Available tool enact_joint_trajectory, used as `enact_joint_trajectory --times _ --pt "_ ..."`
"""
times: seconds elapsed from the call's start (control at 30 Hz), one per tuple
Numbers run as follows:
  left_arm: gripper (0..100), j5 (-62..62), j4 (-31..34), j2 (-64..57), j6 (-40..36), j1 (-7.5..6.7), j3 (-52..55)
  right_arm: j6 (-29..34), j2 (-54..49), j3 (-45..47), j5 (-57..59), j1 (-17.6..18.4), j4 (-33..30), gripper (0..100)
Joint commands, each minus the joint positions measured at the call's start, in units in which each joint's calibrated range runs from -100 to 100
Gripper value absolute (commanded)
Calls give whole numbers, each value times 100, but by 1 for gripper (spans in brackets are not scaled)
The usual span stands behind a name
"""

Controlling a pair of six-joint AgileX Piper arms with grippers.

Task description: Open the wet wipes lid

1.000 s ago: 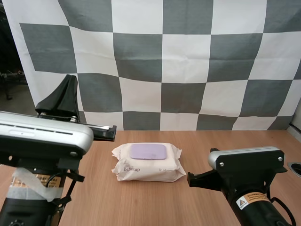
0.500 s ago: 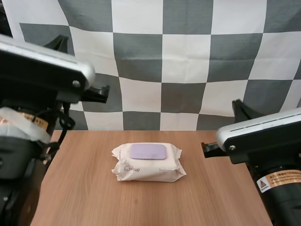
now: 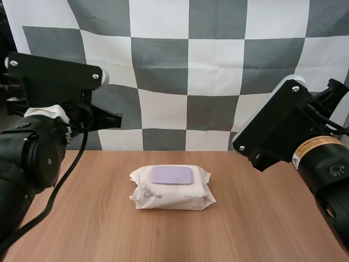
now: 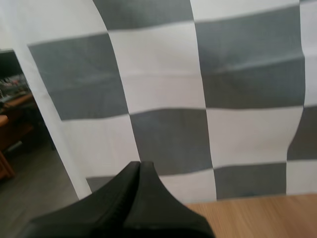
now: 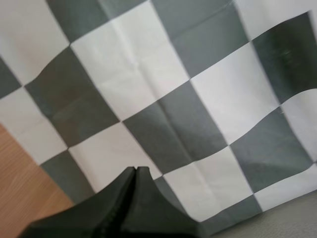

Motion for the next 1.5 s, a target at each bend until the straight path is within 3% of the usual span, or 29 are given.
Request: enact_joint_trajectory --times 0.0,0.03,0.07,0.27,0.47,0.53,0.63,0.73,0.9,1.0,1.1,1.2,1.4,1.47 --pt "0 3105 -652 914 970 9 -5 -94 1618 -350 2658 2 340 0" --pt "0 3874 -910 1416 1858 9 -5 -94 1760 -350 2543 2 340 0" --pt "0 4211 -1048 1561 2065 9 -5 -111 1878 -350 2386 2 352 0" --pt "0 4681 -2244 2417 2656 9 -5 -793 2556 -350 1518 2 900 0" --pt "0 4715 -3598 2637 3821 37 -5 -1903 3161 -350 826 44 2129 0" --pt "0 4906 -4191 2637 4414 198 -5 -2462 3441 -350 900 222 2648 0" --pt "0 5443 -4701 2637 5180 502 -5 -2536 3708 -350 919 460 2777 0" --pt "0 5885 -4895 2738 5709 923 -5 -2536 3748 -350 919 659 2918 0" --pt "0 7635 -5491 3507 6833 1830 -5 -2536 3748 -350 901 811 3018 0" --pt "0 8469 -5842 4082 7450 2207 -5 -2536 3748 -350 900 818 3085 0" --pt "0 8469 -5828 4604 7743 2353 -5 -2536 3748 -350 900 826 3212 0" --pt "0 8469 -5531 5031 7993 2356 12 -2536 3748 -350 900 826 3515 0" --pt "0 8469 -5610 5318 8365 2356 240 -2543 3748 -350 1209 971 3750 0" --pt "6 8469 -5744 5318 8556 2356 346 -2543 3748 -350 1338 1143 3762 0"
